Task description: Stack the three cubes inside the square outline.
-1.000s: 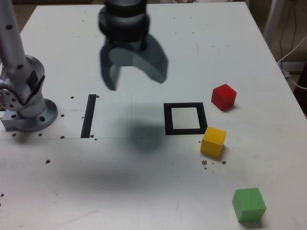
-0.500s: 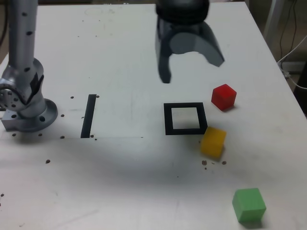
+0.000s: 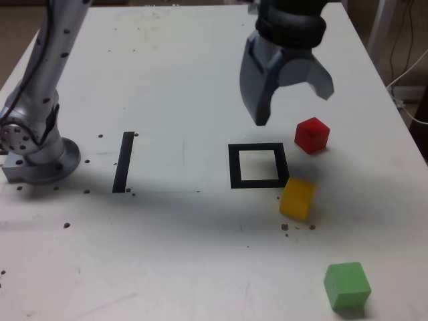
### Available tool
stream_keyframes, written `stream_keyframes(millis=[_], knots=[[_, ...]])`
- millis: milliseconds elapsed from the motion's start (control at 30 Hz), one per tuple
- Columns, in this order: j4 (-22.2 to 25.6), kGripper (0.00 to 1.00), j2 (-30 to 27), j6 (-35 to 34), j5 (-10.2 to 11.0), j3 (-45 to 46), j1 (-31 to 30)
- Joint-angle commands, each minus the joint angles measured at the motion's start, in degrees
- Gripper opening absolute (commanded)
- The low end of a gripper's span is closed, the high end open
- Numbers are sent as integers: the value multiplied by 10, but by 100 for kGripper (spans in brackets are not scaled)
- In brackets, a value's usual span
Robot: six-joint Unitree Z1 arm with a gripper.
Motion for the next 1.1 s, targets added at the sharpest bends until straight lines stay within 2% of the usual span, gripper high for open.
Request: stream_keyframes(millis=[0,300,833,967,1067], knots=[[10,99,19,-3,-8,-14,2],[17,99,70,-3,-22,-68,10],[26,96,154,33,-42,-144,61],[31,92,171,40,-47,-156,69],[35,83,180,43,-53,-164,72]])
